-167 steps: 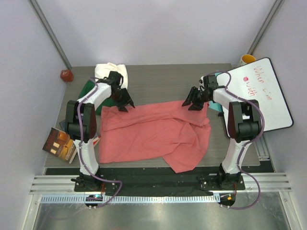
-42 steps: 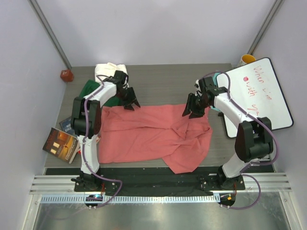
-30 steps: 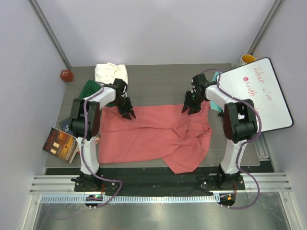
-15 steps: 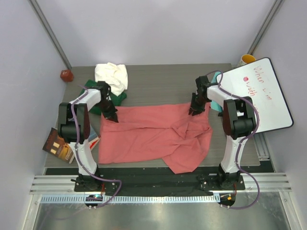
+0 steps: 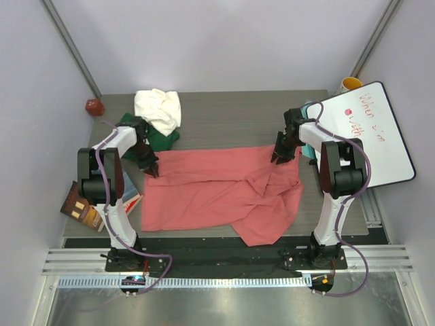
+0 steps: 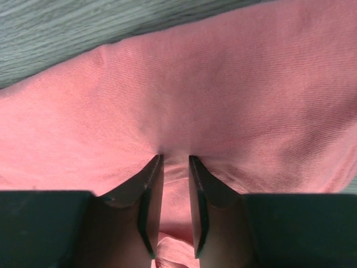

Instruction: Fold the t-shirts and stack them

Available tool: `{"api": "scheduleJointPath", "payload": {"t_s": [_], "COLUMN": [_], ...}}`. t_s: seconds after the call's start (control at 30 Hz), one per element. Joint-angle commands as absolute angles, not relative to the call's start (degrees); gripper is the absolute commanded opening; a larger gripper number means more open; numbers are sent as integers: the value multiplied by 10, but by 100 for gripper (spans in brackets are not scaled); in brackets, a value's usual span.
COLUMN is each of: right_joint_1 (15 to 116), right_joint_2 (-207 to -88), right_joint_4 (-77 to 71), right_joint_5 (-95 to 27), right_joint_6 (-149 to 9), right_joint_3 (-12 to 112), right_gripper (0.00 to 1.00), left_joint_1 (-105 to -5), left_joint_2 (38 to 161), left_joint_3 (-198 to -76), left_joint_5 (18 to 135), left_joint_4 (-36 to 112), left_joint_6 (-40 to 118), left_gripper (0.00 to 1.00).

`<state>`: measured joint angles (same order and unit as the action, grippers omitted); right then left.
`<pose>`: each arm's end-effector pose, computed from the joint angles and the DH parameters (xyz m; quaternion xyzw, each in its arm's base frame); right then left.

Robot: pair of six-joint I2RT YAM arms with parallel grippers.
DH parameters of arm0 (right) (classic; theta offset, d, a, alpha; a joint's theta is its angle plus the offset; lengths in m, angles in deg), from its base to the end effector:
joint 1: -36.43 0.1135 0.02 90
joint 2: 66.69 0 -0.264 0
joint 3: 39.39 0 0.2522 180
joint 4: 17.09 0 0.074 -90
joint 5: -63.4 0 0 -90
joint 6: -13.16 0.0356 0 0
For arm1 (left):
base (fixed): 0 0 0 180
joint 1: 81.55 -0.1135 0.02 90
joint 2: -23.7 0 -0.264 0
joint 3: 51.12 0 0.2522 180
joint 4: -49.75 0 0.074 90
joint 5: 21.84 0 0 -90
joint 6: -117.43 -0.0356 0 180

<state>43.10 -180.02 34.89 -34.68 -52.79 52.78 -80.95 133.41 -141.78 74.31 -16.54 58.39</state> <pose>0.3882 0.0504 0.1603 0.1389 0.9770 0.1059 0.1226 0.3563 -0.0075 0.1707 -0.2592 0.9635 -0.0626 0.0245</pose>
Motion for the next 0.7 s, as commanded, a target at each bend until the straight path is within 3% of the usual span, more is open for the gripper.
{"api": "scheduleJointPath", "payload": {"t_s": [0.0,0.13,0.33,0.67], "right_joint_1": [424,424,417,394], "right_joint_2": [-1804,-1766,-1700,-1720], "right_joint_4": [358,369,372,373], "right_joint_5": [-315,-327,-292,-269], "right_joint_6": [-538,-543,-544,-537], "right_joint_3": [518,541,538,551], "right_gripper": [37,45,47,46], "left_joint_1": [-832,-837,-837,-821], "left_joint_2": [1288,1272,1267,1334], "left_joint_3": [-1412,-1434,-1477,-1521], "left_joint_5": [726,734,783,847], "left_joint_4": [-176,-171,-156,-136], "left_joint_6": [575,575,592,593], "left_gripper": [16,23,31,31]}}
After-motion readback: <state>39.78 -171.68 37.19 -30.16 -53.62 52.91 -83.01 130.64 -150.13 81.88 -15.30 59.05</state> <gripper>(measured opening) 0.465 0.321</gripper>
